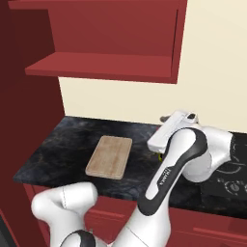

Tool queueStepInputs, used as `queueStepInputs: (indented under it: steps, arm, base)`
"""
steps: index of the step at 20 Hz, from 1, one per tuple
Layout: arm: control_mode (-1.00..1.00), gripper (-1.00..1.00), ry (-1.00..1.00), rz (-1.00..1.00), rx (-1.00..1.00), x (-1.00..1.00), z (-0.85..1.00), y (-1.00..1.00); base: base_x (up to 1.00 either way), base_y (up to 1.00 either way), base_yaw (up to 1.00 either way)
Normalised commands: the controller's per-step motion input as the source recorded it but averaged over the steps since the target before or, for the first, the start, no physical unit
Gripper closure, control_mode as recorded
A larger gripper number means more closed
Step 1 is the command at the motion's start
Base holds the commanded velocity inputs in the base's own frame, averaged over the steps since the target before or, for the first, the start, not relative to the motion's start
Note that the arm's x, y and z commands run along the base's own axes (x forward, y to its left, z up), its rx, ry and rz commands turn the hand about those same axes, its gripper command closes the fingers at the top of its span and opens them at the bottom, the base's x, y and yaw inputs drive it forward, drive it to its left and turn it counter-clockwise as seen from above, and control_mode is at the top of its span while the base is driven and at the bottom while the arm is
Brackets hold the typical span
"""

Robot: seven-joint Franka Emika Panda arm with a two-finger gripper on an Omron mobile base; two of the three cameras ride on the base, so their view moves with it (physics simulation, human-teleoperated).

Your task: Grab the spray bottle from the cabinet, then place it next to the cutting board for sanitizing. Then grab the dish brush from the countertop next to the sink and place it next to the cutting board.

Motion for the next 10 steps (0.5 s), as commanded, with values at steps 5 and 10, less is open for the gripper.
queueStepInputs:
  steps: [5,10]
  arm:
    - [-1.00,-1.00,0.00,-0.03,-0.16,-0.21,0.19,1.00]
    - [-1.00,-1.00,0.00,0.00,-0.08,-0.06,0.00,0.63]
  base:
    - [0.00,0.00,0.00]
    - [0.00,0.00,0.00]
